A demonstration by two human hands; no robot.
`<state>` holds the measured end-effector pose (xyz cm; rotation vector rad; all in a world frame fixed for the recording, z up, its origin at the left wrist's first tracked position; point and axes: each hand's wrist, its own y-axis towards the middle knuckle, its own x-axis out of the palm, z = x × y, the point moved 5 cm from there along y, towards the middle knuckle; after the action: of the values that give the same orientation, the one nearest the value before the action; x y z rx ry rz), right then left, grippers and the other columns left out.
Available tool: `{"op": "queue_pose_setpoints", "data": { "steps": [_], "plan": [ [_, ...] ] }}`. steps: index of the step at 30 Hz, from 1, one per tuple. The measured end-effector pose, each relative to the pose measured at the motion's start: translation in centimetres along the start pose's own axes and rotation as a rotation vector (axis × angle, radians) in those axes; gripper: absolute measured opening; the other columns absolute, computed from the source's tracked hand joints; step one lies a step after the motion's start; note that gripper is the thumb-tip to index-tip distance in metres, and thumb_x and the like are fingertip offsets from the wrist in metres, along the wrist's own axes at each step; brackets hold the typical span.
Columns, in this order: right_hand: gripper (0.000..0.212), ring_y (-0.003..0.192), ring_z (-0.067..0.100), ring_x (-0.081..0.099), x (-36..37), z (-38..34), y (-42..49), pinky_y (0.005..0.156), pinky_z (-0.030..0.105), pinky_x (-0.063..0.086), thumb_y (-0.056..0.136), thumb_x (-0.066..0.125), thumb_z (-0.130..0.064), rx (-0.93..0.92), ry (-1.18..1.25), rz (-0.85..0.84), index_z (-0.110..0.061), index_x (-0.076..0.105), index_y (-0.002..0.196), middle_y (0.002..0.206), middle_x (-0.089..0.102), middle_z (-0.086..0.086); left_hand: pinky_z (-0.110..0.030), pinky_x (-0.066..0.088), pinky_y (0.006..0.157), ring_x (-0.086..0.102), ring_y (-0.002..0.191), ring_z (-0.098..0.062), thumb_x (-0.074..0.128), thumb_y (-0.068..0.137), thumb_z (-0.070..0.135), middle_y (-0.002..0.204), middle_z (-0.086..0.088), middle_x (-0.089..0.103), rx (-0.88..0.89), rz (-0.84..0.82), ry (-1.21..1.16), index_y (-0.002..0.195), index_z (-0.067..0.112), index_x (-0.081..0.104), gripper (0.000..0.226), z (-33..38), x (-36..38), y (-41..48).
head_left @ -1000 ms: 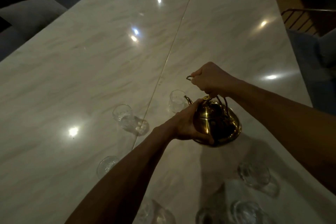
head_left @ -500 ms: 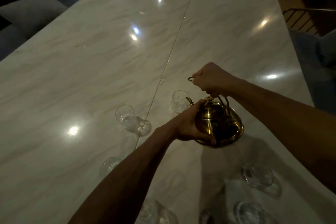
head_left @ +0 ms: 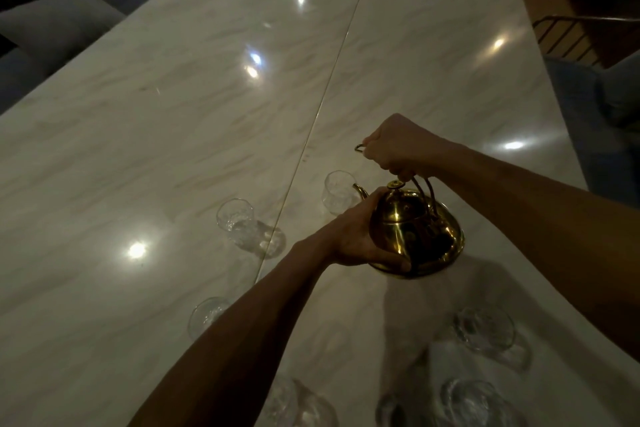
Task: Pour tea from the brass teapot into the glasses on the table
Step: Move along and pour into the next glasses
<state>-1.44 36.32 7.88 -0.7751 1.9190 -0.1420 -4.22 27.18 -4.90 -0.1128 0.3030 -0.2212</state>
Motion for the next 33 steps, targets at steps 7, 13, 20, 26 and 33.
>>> {"op": "queue_pose_setpoints", "data": {
  "steps": [7,13,20,26,33],
  "plan": [
    [0.03,0.047,0.018,0.045,-0.2,0.2,0.3,0.037,0.023,0.035,0.093,0.052,-0.008,0.017,0.046,-0.003,0.007,0.065,0.116,0.071,0.054,0.016,-0.047,0.046,0.116,0.047,0.142,-0.022,0.093,0.072,0.021,0.154,0.0,0.048,-0.009,-0.007,-0.012,0.16,0.026,0.02,0.114,0.3,0.0,-0.1],
    [0.029,0.049,0.02,0.046,-0.1,0.4,0.7,0.039,0.024,0.036,0.092,0.054,-0.008,0.029,0.055,0.003,0.006,0.066,0.114,0.074,0.055,0.017,-0.042,0.046,0.115,0.048,0.142,-0.022,0.093,0.074,0.019,0.154,-0.001,0.049,-0.016,-0.006,-0.017,0.16,0.026,0.021,0.113,0.4,0.0,-0.1],
    [0.03,0.05,0.023,0.049,-0.1,0.9,1.4,0.043,0.026,0.037,0.089,0.054,-0.008,0.06,0.054,0.005,0.004,0.068,0.113,0.075,0.059,0.019,-0.034,0.044,0.113,0.047,0.142,-0.02,0.093,0.074,0.017,0.154,-0.001,0.049,-0.009,-0.006,-0.008,0.16,0.027,0.02,0.113,0.6,-0.2,-0.2],
    [0.031,0.047,0.021,0.046,-0.1,0.8,1.3,0.041,0.024,0.036,0.089,0.053,-0.007,0.045,0.053,-0.006,0.006,0.067,0.113,0.073,0.056,0.018,-0.038,0.045,0.114,0.047,0.142,-0.021,0.093,0.074,0.017,0.154,-0.001,0.049,-0.01,-0.003,-0.009,0.16,0.028,0.02,0.113,0.7,-0.2,-0.2],
    [0.029,0.046,0.017,0.043,-0.3,0.6,0.8,0.036,0.02,0.034,0.092,0.054,-0.008,0.026,0.068,-0.013,0.007,0.066,0.114,0.072,0.052,0.015,-0.029,0.045,0.108,0.048,0.14,-0.018,0.093,0.074,0.015,0.153,0.001,0.049,-0.009,-0.001,-0.024,0.159,0.03,0.02,0.114,0.8,0.0,-0.2]
  ]
}}
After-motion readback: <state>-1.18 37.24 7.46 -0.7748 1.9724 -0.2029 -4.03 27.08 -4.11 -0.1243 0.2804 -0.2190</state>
